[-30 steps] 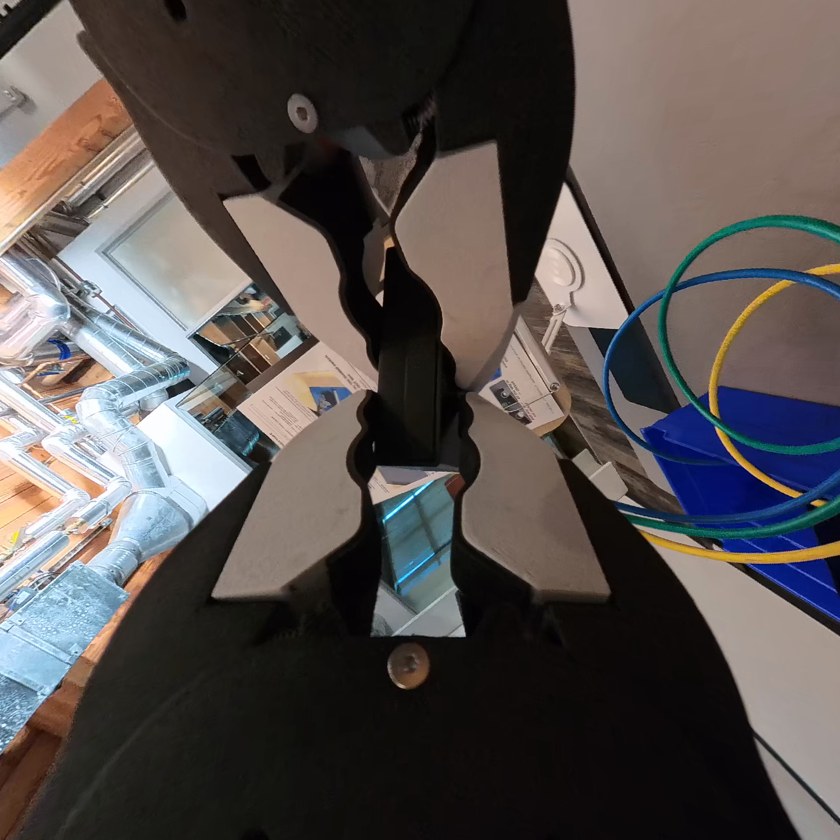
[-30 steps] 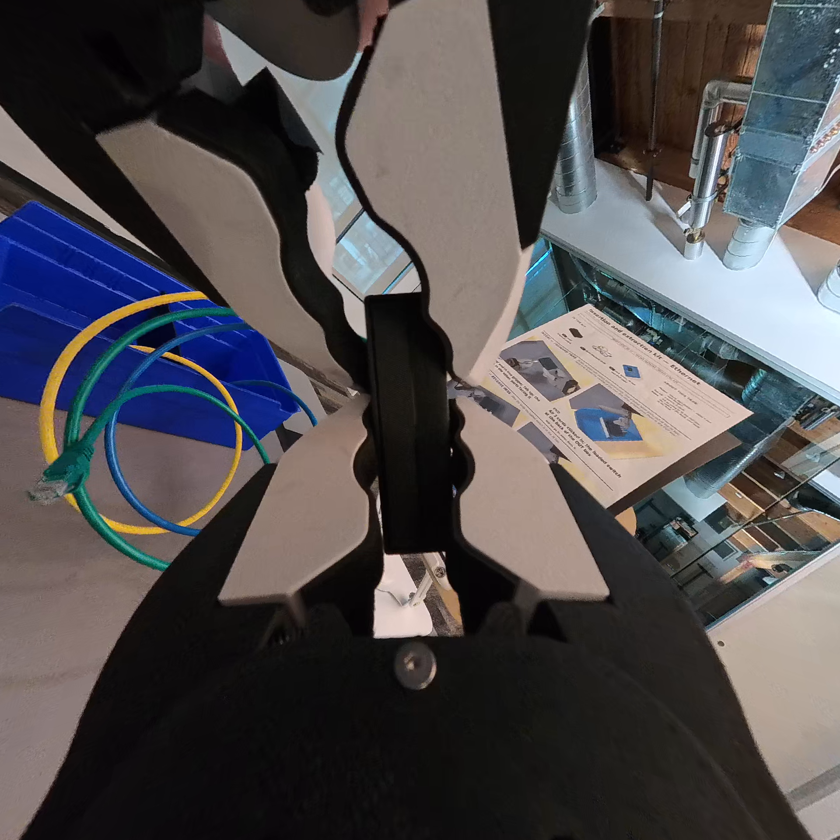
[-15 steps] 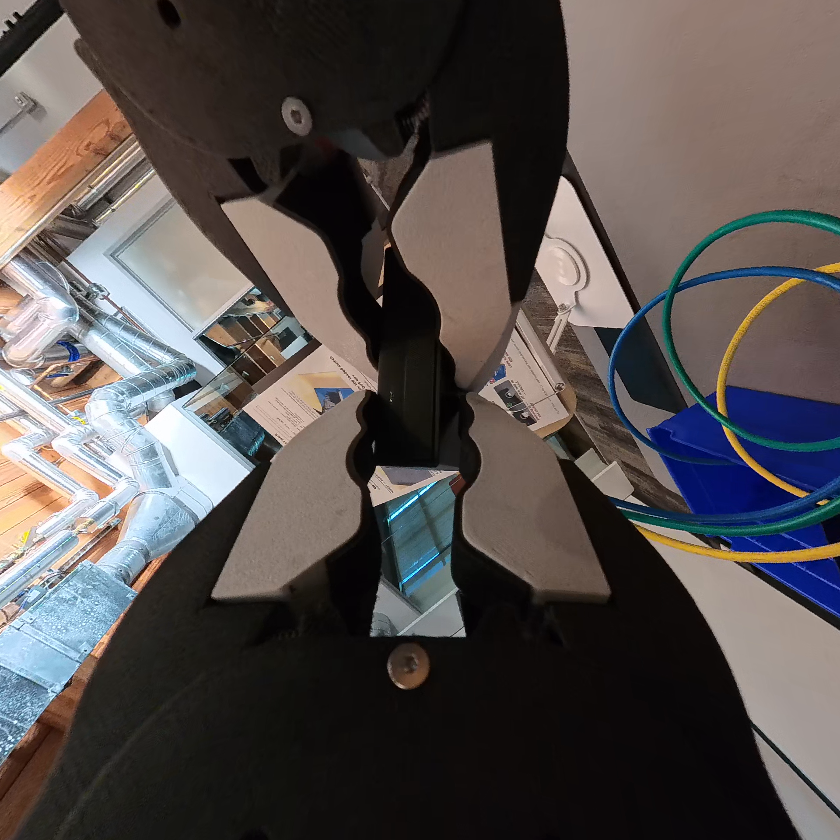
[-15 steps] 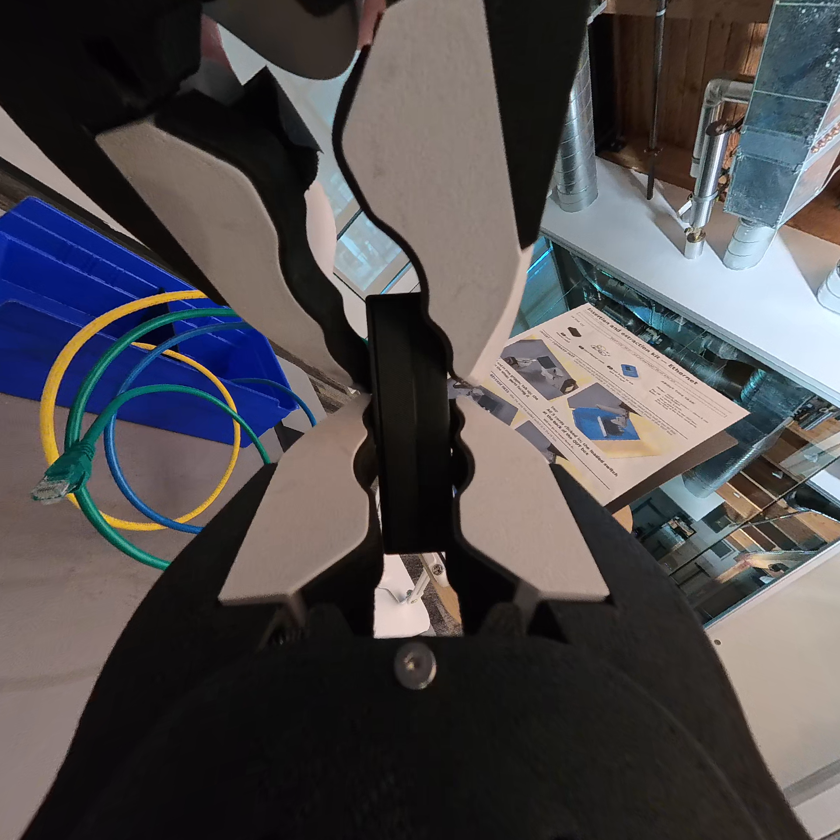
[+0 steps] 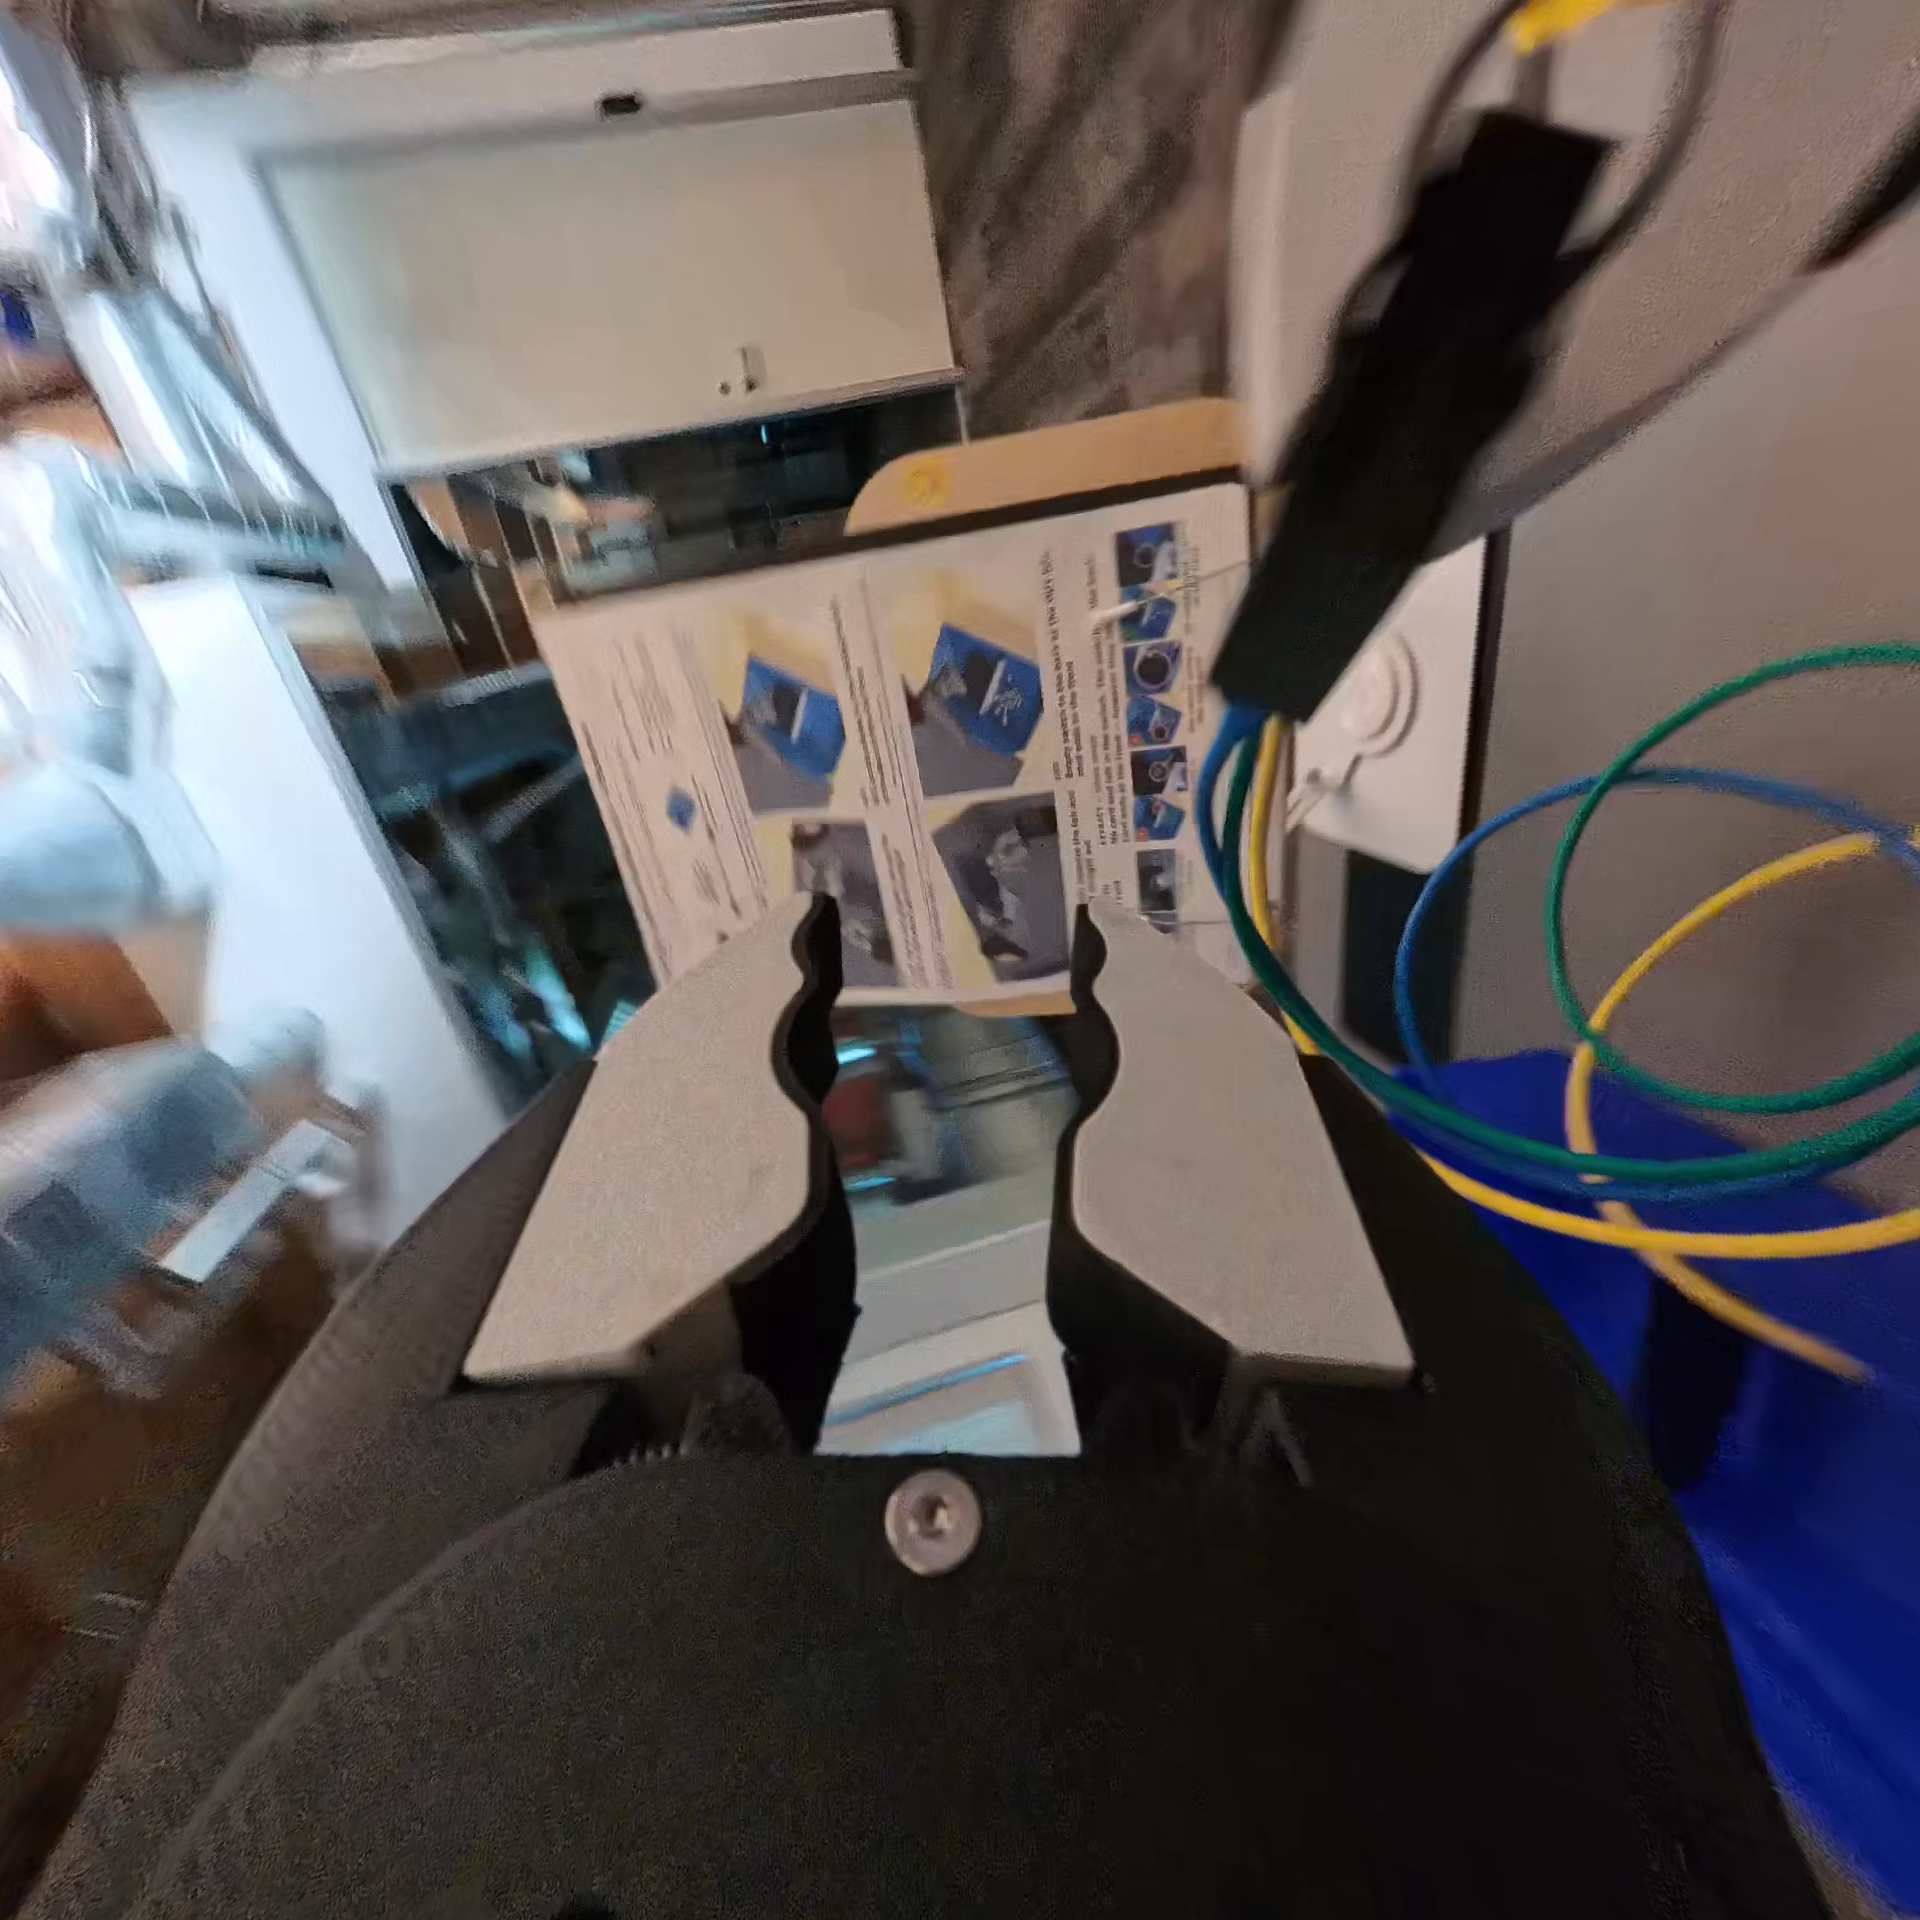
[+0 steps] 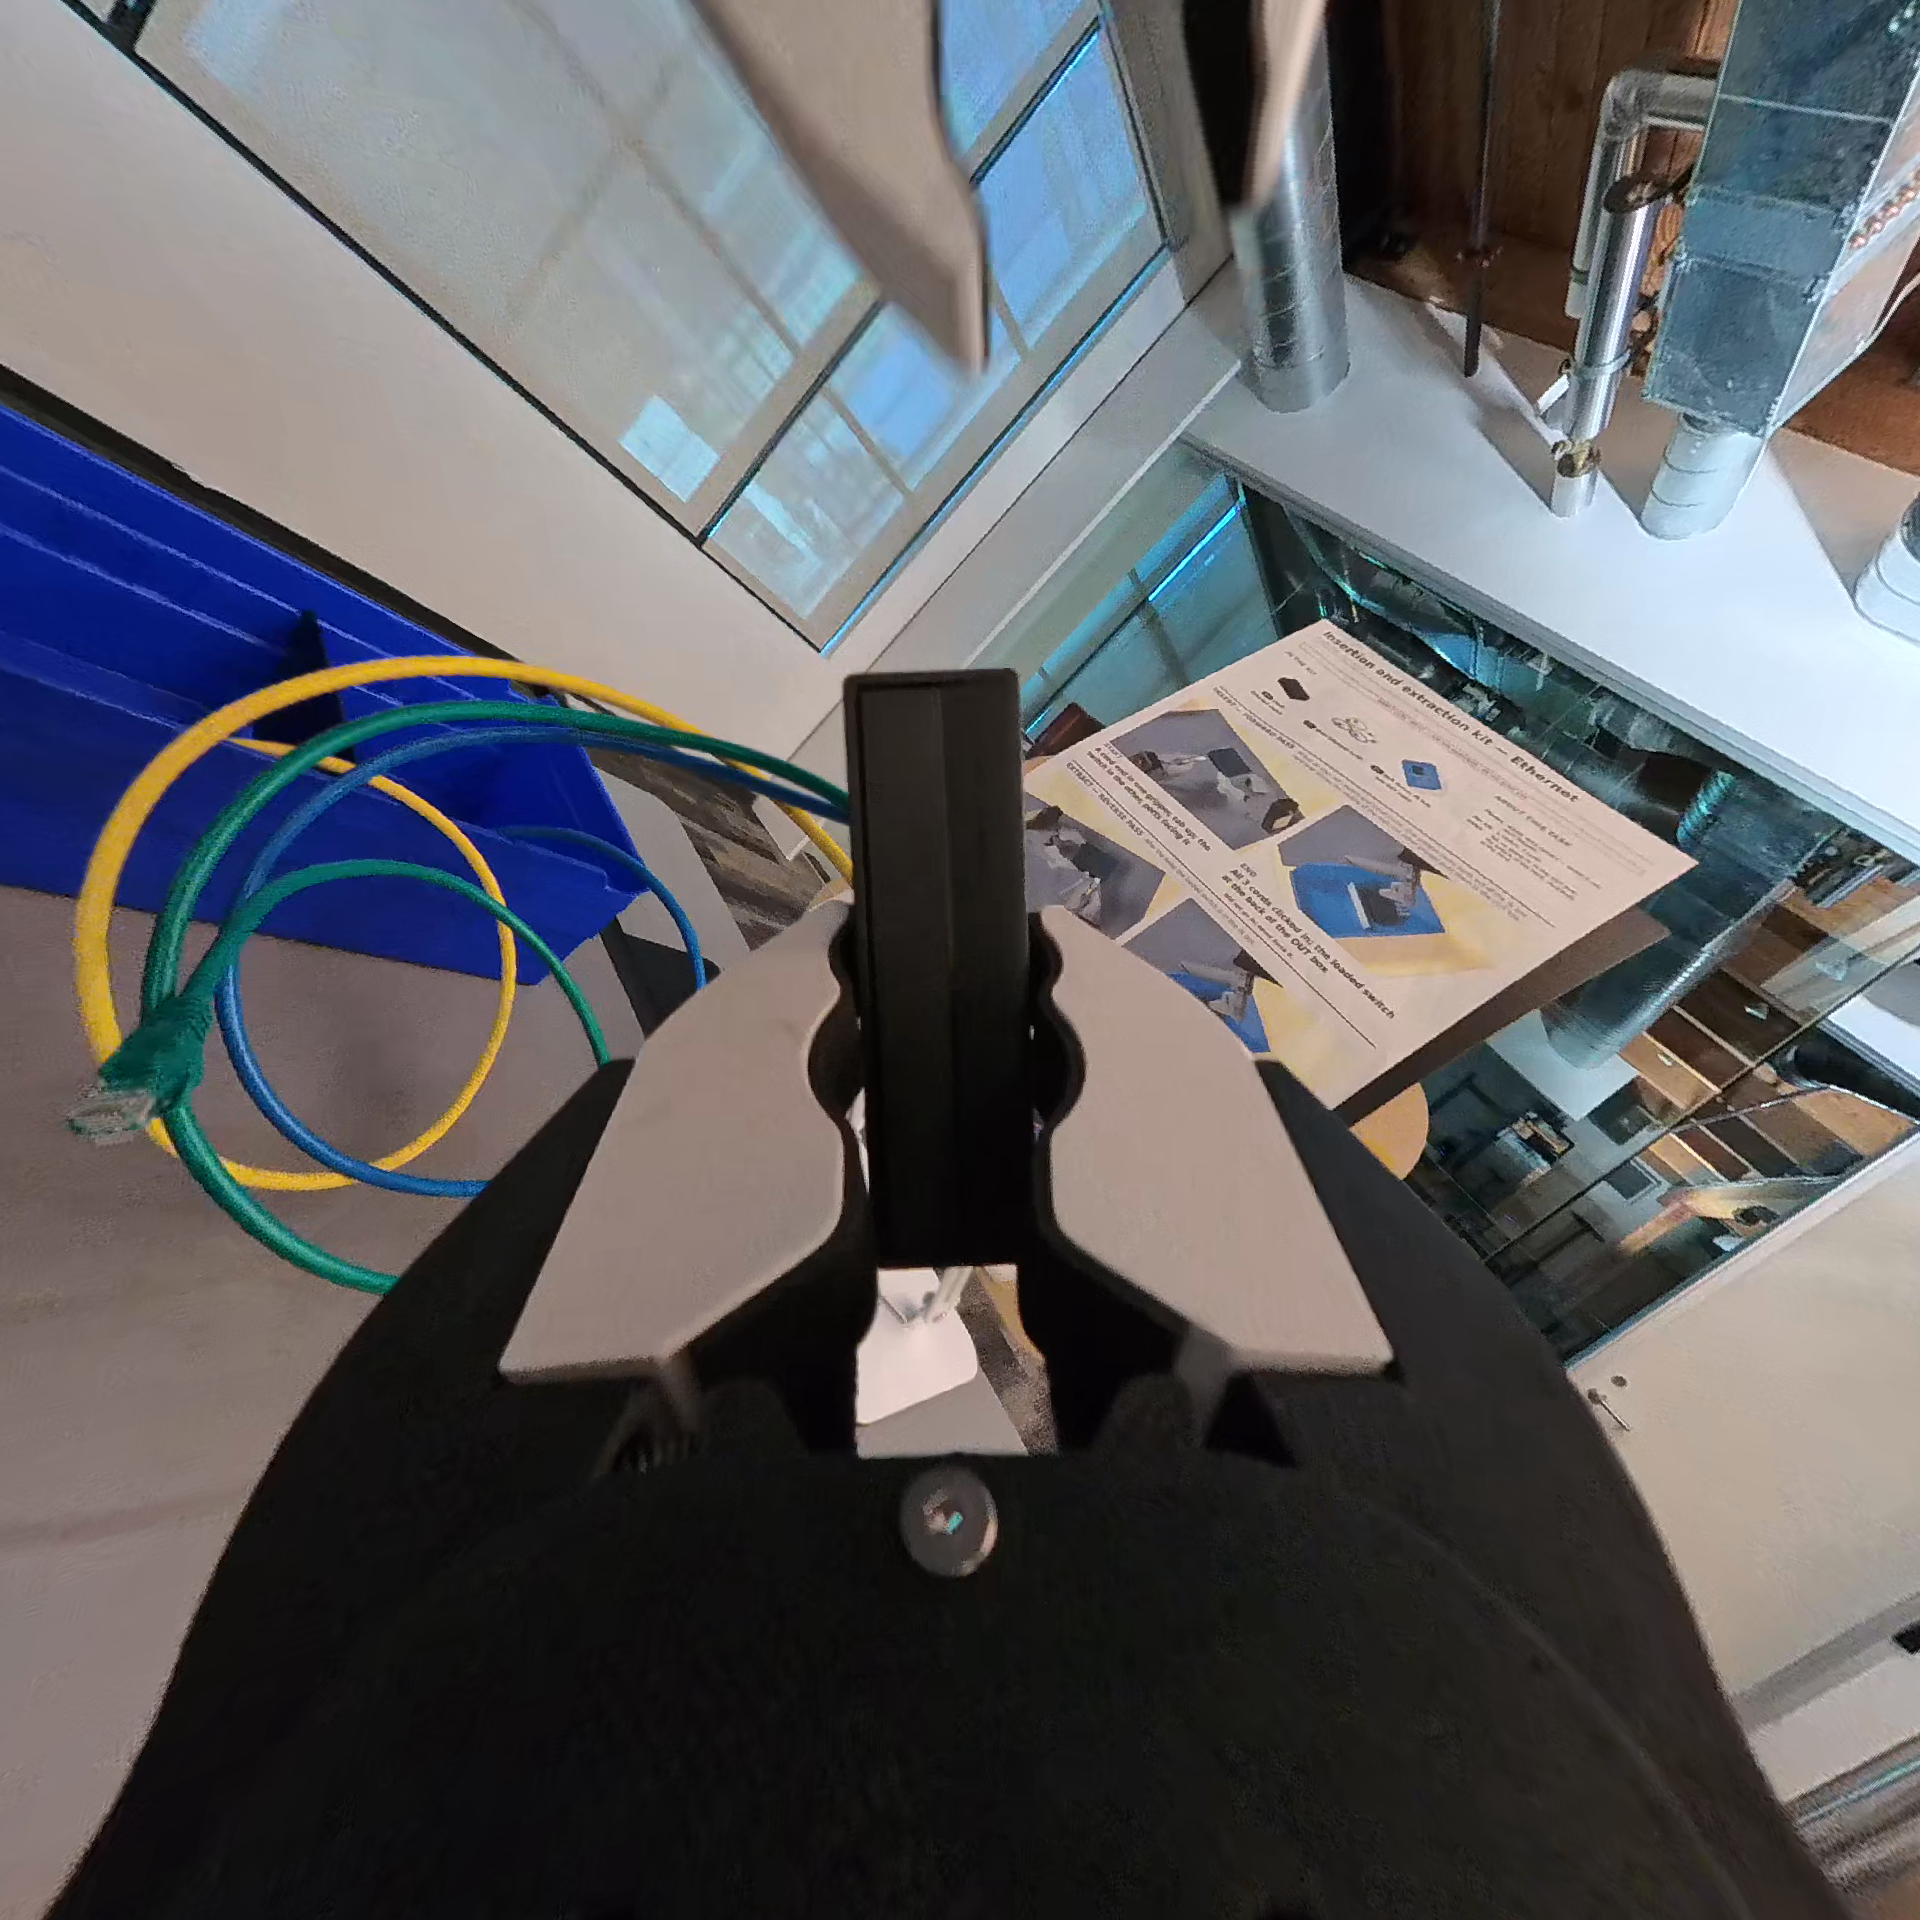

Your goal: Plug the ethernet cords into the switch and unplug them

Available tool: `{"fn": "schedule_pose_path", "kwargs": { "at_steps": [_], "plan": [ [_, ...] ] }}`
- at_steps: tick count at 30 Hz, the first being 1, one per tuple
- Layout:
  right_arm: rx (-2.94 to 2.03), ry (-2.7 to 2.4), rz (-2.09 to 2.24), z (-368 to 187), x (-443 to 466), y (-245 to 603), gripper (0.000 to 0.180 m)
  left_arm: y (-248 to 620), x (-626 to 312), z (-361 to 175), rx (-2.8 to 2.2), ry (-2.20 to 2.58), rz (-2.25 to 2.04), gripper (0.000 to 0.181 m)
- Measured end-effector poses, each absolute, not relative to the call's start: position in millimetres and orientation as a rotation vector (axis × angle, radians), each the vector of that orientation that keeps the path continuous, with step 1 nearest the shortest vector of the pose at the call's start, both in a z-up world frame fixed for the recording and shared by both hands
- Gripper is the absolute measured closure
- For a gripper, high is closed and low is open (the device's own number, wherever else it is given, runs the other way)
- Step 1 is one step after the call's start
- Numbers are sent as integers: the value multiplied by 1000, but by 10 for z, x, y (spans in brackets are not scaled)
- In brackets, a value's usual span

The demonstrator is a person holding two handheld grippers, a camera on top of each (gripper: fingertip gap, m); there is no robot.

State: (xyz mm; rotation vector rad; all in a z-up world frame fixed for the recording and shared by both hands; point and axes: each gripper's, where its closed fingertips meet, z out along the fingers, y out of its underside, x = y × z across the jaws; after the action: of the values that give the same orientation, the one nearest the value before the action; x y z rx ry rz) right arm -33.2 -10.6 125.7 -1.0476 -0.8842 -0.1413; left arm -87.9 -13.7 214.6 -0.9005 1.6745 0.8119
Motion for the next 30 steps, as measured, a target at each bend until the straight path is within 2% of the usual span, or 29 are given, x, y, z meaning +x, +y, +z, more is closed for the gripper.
{"fn": "schedule_pose_path", "kwargs": {
  "at_steps": [2, 4, 8, 11, 14, 17, 23, 26, 29, 30],
  "plan": [
    [-1047, -885, -147, 1259, -326, -109, 151, 32, -1235, 2303, -1117, 1526, 591, 137],
    [-1042, -884, -158, 1272, -323, -115, 151, 236, -1633, 2228, -1345, 1389, 327, 131],
    [-1037, -874, -205, 1302, -301, -112, 150, 628, -2239, 1454, -1741, 1156, -170, 107],
    [-1031, -855, -238, 1358, -272, -124, 151, 800, -2468, 766, -1877, 1057, -354, 108],
    [-1021, -838, -264, 1422, -225, -157, 151, 906, -2654, 262, -1871, 1142, -270, 105],
    [-1023, -815, -267, 1470, -154, -172, 150, 993, -2755, -155, -1878, 1315, -74, 91],
    [-1036, -806, -289, 1470, -80, -158, 150, 1390, -2457, -410, -1872, 1496, 123, 76],
    [-1042, -809, -295, 1466, -70, -169, 150, 1704, -2404, -482, -1837, 1560, 270, 93],
    [-1049, -818, -306, 1453, -69, -159, 150, 1853, -2344, -529, -1860, 1595, 284, 100],
    [-1051, -819, -308, 1445, -66, -150, 150, 1870, -2330, -551, -1867, 1613, 280, 111]
  ]
}}
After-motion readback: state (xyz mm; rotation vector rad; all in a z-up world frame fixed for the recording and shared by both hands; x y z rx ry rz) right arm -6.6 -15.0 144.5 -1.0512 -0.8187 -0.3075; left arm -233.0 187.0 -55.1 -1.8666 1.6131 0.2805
